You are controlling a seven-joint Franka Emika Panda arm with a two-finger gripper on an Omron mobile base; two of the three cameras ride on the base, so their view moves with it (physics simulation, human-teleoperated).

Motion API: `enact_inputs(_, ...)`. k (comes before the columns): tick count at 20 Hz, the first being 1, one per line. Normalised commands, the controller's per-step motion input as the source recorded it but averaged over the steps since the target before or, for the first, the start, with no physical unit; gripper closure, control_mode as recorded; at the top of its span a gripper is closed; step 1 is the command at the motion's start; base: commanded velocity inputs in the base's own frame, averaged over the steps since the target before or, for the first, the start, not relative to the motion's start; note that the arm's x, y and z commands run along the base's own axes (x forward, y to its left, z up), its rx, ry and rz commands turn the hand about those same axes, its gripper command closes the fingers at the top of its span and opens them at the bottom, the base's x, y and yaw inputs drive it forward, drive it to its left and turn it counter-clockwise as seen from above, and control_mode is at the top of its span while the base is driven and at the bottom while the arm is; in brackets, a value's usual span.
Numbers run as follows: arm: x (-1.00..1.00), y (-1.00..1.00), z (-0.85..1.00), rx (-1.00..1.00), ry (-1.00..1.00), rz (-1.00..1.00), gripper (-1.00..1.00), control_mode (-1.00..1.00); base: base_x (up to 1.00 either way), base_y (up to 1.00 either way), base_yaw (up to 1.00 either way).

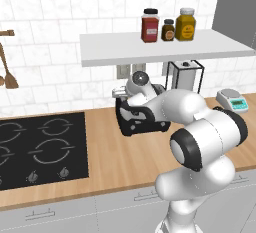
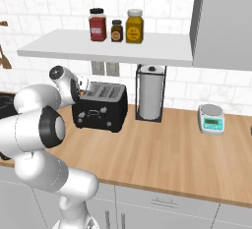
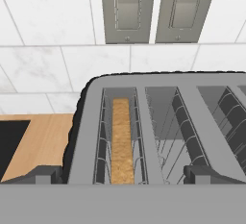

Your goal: Start the toaster. Once the lever pops up, take the bread to the plate on the dining counter.

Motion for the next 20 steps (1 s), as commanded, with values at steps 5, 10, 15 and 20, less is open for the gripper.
enact_inputs(5, 0.00, 0.00, 0.00, 0.00, 0.00, 0.00, -1.00, -1.00, 0.00, 0.00, 0.00)
enact_inputs(10, 0.00, 0.00, 0.00, 0.00, 0.00, 0.00, -1.00, -1.00, 0.00, 0.00, 0.00)
enact_inputs(15, 0.00, 0.00, 0.00, 0.00, 0.00, 0.00, -1.00, -1.00, 0.00, 0.00, 0.00)
enact_inputs(20, 0.00, 0.00, 0.00, 0.00, 0.00, 0.00, -1.00, -1.00, 0.00, 0.00, 0.00)
